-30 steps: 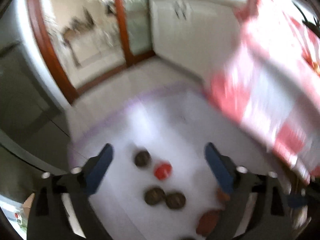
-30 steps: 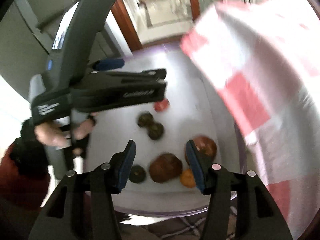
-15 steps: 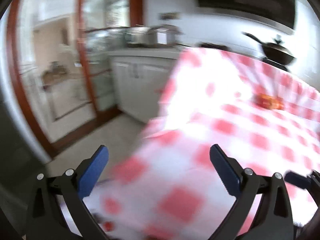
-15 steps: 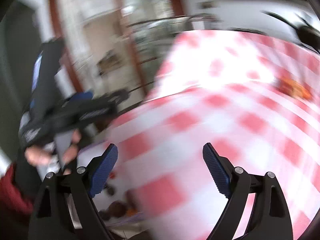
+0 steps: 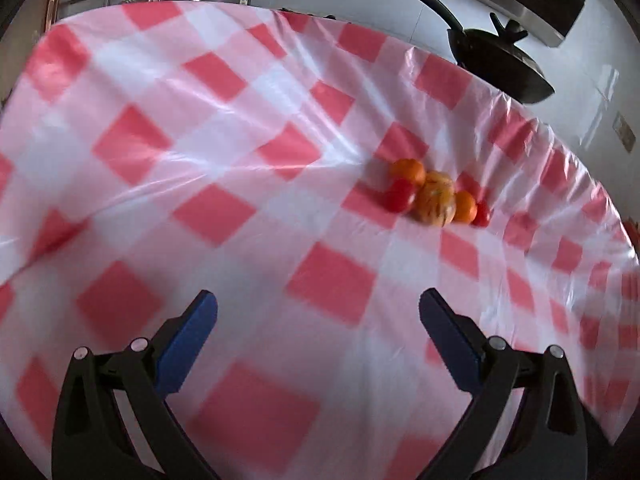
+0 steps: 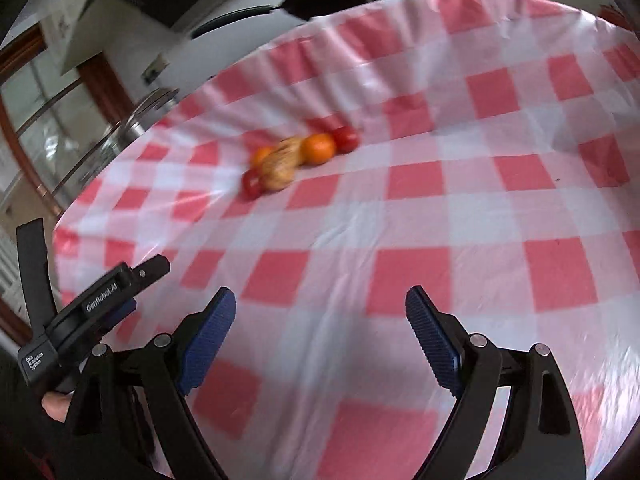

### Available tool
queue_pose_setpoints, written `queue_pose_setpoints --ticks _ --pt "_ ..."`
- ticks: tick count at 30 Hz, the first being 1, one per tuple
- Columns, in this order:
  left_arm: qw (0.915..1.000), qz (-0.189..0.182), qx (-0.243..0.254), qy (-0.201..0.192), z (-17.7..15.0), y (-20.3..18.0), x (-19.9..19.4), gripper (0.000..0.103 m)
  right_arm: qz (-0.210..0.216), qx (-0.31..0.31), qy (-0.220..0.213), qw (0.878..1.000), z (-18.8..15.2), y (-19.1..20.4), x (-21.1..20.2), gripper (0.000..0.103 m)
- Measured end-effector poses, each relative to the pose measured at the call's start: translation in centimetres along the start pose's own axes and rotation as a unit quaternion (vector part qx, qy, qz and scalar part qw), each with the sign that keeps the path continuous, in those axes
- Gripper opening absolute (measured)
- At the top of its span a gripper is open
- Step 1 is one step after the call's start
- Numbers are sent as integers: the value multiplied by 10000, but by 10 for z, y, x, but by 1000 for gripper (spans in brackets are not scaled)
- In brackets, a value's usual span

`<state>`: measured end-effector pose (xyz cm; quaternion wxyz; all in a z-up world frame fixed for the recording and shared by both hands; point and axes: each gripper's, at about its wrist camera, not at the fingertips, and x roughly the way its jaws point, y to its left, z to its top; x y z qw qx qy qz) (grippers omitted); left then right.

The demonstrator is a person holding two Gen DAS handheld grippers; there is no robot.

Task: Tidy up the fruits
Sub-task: 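Move both open tools back over the remaining fruits on the table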

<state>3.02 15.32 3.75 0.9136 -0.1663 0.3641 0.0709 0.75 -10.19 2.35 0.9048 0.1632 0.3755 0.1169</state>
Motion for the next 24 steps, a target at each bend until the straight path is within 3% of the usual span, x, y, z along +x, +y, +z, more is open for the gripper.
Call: queue_pose_setpoints --ticks 5,9,14,19,22,24 --pt "9996 146 191 -173 21 -30 27 101 105 520 -107 9985 3 -20 10 85" --pt "9996 122 189 -162 41 -43 53 101 221 527 -307 9979 1 -21 1 85" --pt "9990 -378 224 72 48 -37 66 101 190 506 -395 9978 1 -18 -2 85" --pt "9969 -163 671 384 50 -29 73 101 258 708 -434 9962 14 -21 12 83" --pt "9938 -499 556 818 54 -17 85 101 253 747 -352 9963 32 -19 37 76" --pt "9941 -199 693 813 54 -16 87 101 282 737 -272 9965 49 -12 59 74"
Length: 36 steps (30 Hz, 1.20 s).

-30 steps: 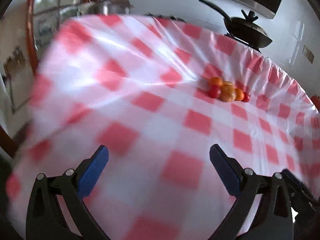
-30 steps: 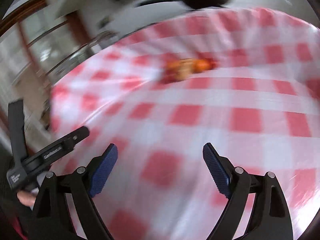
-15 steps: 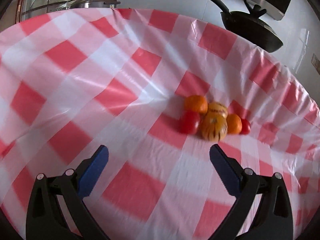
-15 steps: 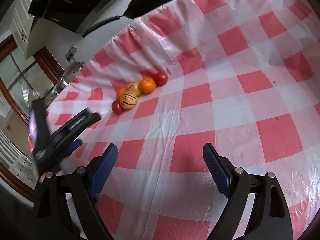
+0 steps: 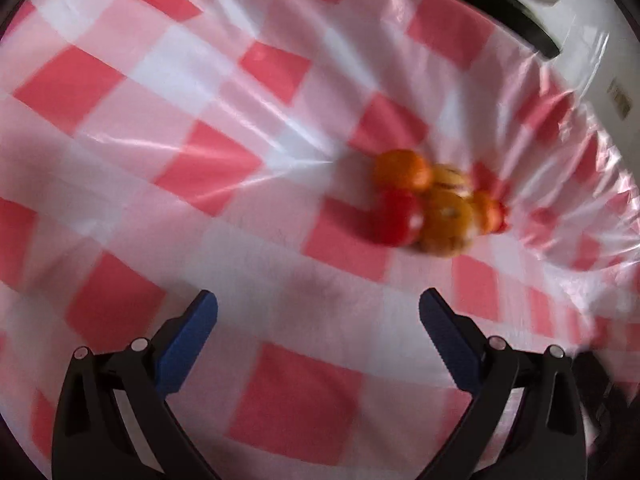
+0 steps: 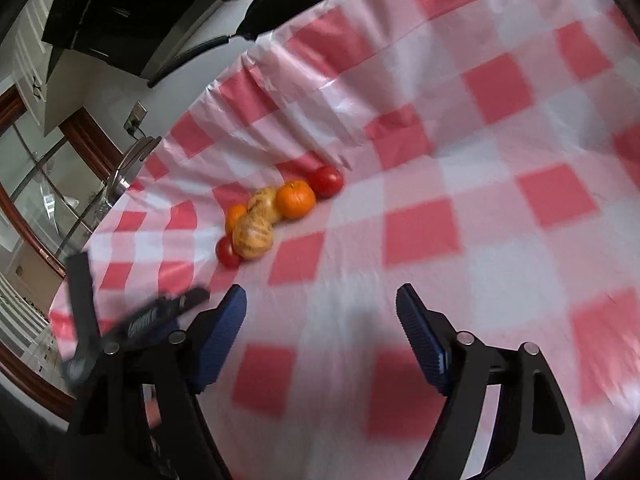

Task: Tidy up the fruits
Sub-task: 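Move both open tools back over the remaining fruits on the table, then grasp a striped yellow melon-like fruit with the right tool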

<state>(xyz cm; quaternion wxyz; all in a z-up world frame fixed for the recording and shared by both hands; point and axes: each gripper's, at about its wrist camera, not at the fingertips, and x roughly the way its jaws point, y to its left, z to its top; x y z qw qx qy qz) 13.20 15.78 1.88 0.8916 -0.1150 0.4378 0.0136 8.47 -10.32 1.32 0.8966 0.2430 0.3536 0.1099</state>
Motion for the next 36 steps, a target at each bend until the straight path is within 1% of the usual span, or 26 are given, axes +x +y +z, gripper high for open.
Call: queue_pose_setpoints --ticks 3,5,7,10,11,13,16,18,19,21,25,28,29,31,33,36 --pt "10000 -39 4 16 0 1 1 101 61 -170 242 9995 17 19 40 70" --pt "10000 -56 26 14 -1 1 0 101 79 -361 450 9983 26 35 67 64" --pt "10000 -54 17 11 -1 1 0 101 37 -560 533 9970 33 49 88 64" --pt "10000 -41 14 6 -3 1 -2 101 9 -702 667 9953 40 62 111 63" --pt "10000 -34 15 6 -3 1 -2 101 11 -727 752 9945 42 65 118 59" --pt "10000 -34 21 5 -3 -1 -1 101 -12 -756 861 9934 44 69 129 57" --pt "10000 -38 31 4 -4 -1 -1 101 -16 -759 864 9934 49 72 137 55" --pt "10000 -38 41 5 -4 -1 -1 101 47 -699 877 9937 49 70 138 46" --pt "10000 -38 45 4 -4 -2 -1 101 121 -693 881 9936 49 70 137 45" --pt "10000 -37 54 4 -4 -4 -1 101 114 -697 797 9943 46 68 129 45" --pt "10000 -28 90 10 -5 -7 -1 101 211 -365 409 9983 38 52 95 45" --pt "9999 -35 98 -30 -6 -9 -4 101 90 -113 44 9999 29 32 61 45" --pt "9999 -32 106 -52 -6 -9 -4 101 -17 -6 -120 9999 26 23 48 45" --pt "9999 -34 125 -107 -7 -10 -6 101 -160 225 -388 9989 24 7 30 45" --pt "9997 -20 180 -183 -8 -13 -9 101 -176 673 -686 9952 22 -14 14 45" --pt "9992 38 279 -290 -8 -20 -13 101 -121 864 -879 9923 24 -24 8 45"
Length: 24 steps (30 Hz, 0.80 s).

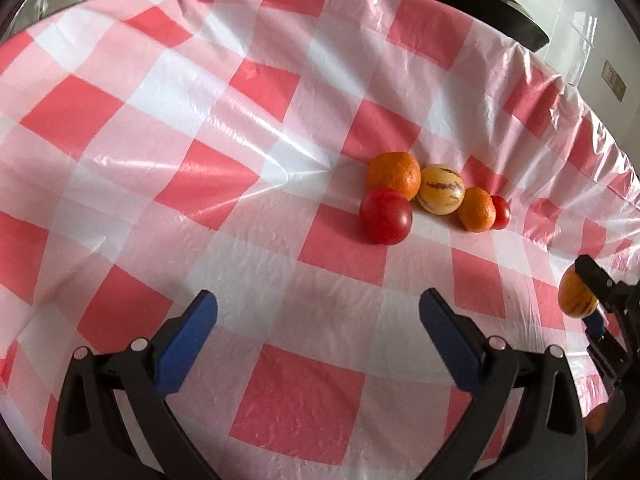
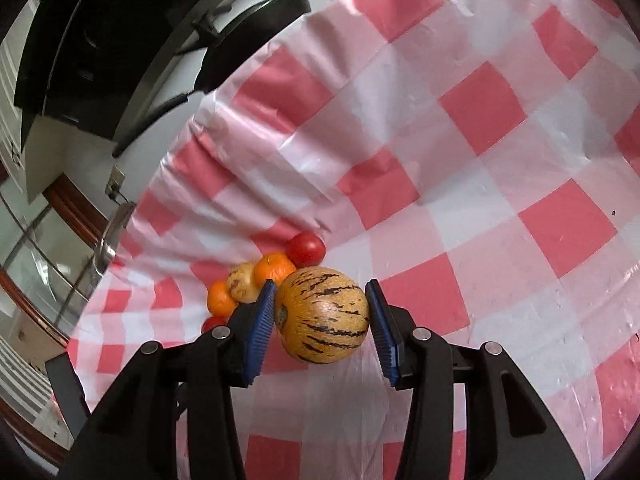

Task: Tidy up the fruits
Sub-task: 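Grasp a striped yellow melon-like fruit with the right tool, then grasp a red tomato with the left tool while the right tool holds the striped fruit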

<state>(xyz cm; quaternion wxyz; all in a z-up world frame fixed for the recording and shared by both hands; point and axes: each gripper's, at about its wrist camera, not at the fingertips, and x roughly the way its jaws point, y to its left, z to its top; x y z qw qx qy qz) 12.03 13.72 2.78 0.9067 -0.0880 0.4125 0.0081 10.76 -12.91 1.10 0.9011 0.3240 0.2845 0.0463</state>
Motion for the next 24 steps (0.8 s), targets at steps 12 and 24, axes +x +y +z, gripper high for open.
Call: queue_pose_setpoints --ticks 12,24 --pt "9997 79 209 -74 16 -30 13 101 25 -163 -218 9996 0 7 -1 45" --pt "9969 440 576 300 48 -53 67 41 29 -269 -216 9994 0 11 1 45"
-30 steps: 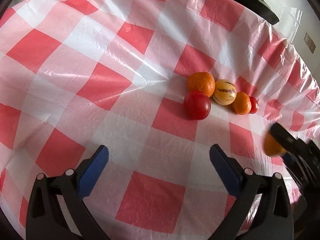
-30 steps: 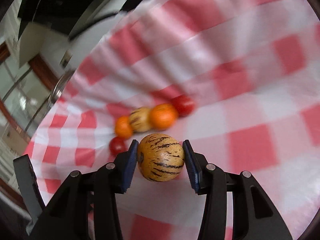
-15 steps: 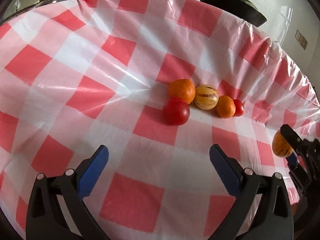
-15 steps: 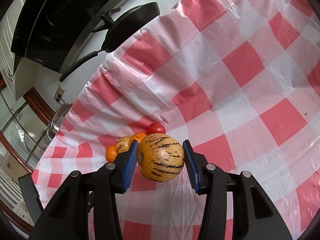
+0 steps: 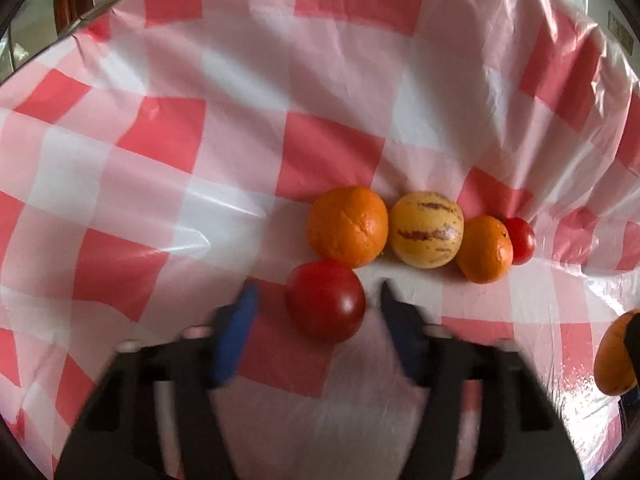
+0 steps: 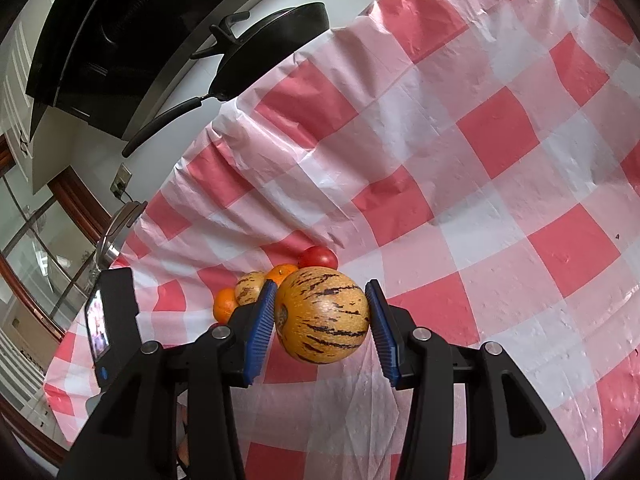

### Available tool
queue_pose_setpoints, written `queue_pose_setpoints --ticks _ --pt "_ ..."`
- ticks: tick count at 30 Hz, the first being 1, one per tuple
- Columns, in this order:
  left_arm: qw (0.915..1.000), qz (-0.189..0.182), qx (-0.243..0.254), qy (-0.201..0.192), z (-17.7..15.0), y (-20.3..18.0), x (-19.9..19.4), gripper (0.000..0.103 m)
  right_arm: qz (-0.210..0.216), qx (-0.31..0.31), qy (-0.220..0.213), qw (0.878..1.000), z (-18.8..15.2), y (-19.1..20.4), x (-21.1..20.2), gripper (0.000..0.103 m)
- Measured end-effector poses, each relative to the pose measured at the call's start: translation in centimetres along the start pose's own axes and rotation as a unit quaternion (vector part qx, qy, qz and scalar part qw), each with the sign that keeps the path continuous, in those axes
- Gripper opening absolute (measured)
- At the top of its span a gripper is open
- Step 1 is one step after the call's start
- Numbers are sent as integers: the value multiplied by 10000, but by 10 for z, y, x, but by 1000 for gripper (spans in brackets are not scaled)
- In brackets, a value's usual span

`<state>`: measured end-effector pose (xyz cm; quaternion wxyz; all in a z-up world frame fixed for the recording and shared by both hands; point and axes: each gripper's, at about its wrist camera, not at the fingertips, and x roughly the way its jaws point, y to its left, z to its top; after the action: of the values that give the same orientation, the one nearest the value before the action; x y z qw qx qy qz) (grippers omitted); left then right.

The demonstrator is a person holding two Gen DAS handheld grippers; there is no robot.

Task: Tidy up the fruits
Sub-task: 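Grasp a red tomato with the left tool while the right tool holds the striped fruit, then carry the striped fruit and red tomato toward the white box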

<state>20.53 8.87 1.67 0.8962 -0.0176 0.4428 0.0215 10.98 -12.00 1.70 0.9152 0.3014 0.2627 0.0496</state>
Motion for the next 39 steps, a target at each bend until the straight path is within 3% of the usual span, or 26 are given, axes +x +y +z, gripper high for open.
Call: queue_pose_setpoints --ticks 1,11,25,31,39 --pt "10000 -45 -25 -48 -1 2 -2 37 1 15 4 10000 0 0 0 45" --pt "9978 -25 -35 -660 -50 17 -66 37 16 38 56 10000 0 -1 2 45" --pt "9977 -109 -67 -662 -79 25 -81 37 26 -72 -8 10000 -1 2 2 45" --pt "9967 60 -216 -775 -109 39 -117 37 93 -77 33 9999 -1 3 4 45" --pt "9947 528 -289 -829 -166 83 -181 37 258 -219 600 9976 -12 9 2 45"
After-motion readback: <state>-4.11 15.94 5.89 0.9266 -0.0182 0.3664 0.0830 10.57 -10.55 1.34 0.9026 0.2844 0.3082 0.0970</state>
